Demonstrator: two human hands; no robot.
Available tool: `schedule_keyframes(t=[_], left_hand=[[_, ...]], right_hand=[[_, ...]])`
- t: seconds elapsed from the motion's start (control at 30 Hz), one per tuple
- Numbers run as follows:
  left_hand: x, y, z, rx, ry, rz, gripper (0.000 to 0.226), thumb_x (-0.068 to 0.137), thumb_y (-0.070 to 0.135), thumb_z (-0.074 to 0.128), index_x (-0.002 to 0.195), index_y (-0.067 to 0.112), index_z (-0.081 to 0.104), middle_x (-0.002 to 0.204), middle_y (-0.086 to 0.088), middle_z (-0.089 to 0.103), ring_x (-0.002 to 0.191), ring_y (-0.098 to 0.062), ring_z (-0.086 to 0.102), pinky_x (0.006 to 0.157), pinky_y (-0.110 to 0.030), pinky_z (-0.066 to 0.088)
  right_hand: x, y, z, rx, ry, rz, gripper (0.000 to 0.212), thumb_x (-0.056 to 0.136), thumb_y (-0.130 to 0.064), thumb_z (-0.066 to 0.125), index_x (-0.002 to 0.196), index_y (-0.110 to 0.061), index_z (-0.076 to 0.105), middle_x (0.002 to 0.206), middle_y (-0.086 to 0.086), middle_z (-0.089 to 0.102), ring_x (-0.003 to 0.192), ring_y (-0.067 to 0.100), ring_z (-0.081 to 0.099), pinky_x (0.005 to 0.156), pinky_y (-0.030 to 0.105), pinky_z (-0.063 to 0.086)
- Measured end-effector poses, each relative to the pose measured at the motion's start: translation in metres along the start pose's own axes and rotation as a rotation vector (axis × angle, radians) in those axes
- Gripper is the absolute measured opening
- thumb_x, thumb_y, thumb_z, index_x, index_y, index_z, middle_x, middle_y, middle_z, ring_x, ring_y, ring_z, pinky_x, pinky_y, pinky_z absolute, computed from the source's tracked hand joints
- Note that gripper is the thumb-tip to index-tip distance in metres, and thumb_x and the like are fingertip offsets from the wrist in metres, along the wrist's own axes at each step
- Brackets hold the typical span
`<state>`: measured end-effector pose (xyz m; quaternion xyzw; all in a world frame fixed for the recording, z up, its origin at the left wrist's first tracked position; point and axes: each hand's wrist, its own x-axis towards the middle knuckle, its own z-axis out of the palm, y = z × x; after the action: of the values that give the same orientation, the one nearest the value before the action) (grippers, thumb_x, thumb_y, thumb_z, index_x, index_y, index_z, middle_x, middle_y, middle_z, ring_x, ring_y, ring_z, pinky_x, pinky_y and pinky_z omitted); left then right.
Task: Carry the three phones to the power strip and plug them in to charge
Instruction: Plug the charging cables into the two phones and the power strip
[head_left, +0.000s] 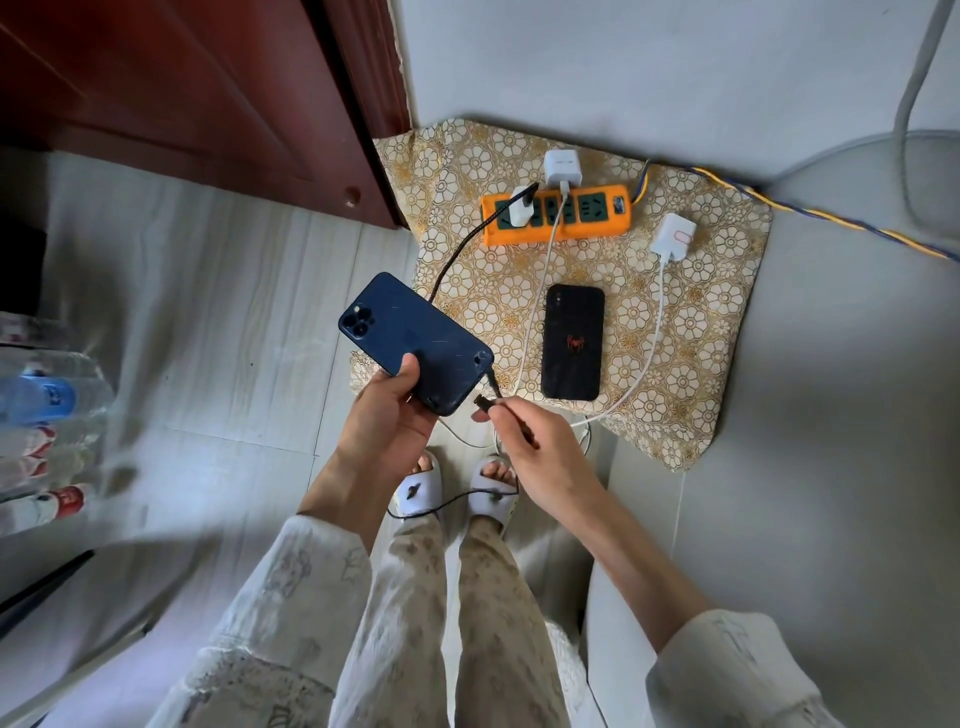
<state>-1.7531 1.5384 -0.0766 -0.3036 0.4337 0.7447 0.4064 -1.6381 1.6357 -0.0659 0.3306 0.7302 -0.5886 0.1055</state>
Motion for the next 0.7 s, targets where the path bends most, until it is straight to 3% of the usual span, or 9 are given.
schedule_keyframes(t=[0.1,0.23,0.37,0.47,0.53,0.6,0.7], left_hand=[[-0.002,-0.002,-0.001,-0.004,-0.002,-0.006,0.021,0.095,0.007,0.038,0.093,0.012,0.058,0.074,0.004,0.074,0.076,-0.011,0.069,0.064,-0.024,0.059],[-0.003,-0.005,-0.004,-0.008,0.007,-0.014,0.02,0.095,0.007,0.039,0.092,0.012,0.058,0.073,0.004,0.074,0.076,-0.011,0.069,0.066,-0.024,0.059],[-0.003,-0.006,-0.006,-0.012,0.02,-0.013,0.019,0.095,0.007,0.039,0.094,0.012,0.058,0.074,0.004,0.074,0.079,-0.011,0.067,0.069,-0.023,0.058],[-0.004,-0.009,-0.008,0.009,0.05,0.006,0.017,0.095,0.006,0.04,0.095,0.012,0.056,0.089,0.0,0.069,0.087,-0.014,0.063,0.067,-0.024,0.058],[-0.005,-0.01,-0.009,0.054,0.066,0.034,0.017,0.094,0.006,0.041,0.097,0.013,0.056,0.098,-0.003,0.064,0.09,-0.017,0.061,0.068,-0.026,0.058],[-0.006,-0.011,-0.011,0.092,0.064,0.053,0.018,0.094,0.005,0.041,0.098,0.013,0.057,0.102,-0.003,0.063,0.092,-0.018,0.061,0.068,-0.027,0.058],[-0.006,-0.009,-0.014,0.111,0.05,0.051,0.019,0.094,0.005,0.041,0.101,0.012,0.057,0.103,-0.003,0.063,0.094,-0.018,0.061,0.067,-0.026,0.06]], right_hand=[[-0.002,0.001,0.0,0.015,0.016,-0.001,0.024,0.096,-0.019,0.043,0.095,-0.01,0.065,0.043,-0.026,0.05,0.04,0.005,0.029,0.042,0.015,0.023],[-0.004,-0.002,-0.001,0.017,0.023,-0.003,0.025,0.095,-0.014,0.044,0.096,-0.002,0.065,0.046,-0.035,0.051,0.041,-0.004,0.043,0.043,0.009,0.03],[-0.004,-0.005,0.0,-0.001,0.02,0.007,0.025,0.095,-0.016,0.044,0.095,-0.006,0.066,0.044,-0.03,0.051,0.04,-0.001,0.041,0.043,0.01,0.03],[-0.004,-0.003,0.004,-0.047,0.029,0.027,0.026,0.095,-0.02,0.044,0.092,-0.009,0.067,0.041,-0.023,0.05,0.041,0.004,0.04,0.046,0.015,0.031],[-0.003,-0.002,0.007,-0.053,0.031,0.045,0.026,0.094,-0.019,0.044,0.089,-0.008,0.066,0.045,-0.018,0.049,0.053,0.007,0.052,0.059,0.031,0.048],[-0.004,-0.002,0.01,-0.064,0.028,0.036,0.026,0.094,-0.018,0.043,0.086,-0.006,0.065,0.059,-0.017,0.051,0.068,0.023,0.062,0.073,0.045,0.05],[-0.005,0.001,0.013,-0.063,0.041,0.017,0.027,0.095,-0.018,0.042,0.084,-0.005,0.063,0.067,-0.004,0.057,0.074,0.035,0.065,0.075,0.05,0.05]])
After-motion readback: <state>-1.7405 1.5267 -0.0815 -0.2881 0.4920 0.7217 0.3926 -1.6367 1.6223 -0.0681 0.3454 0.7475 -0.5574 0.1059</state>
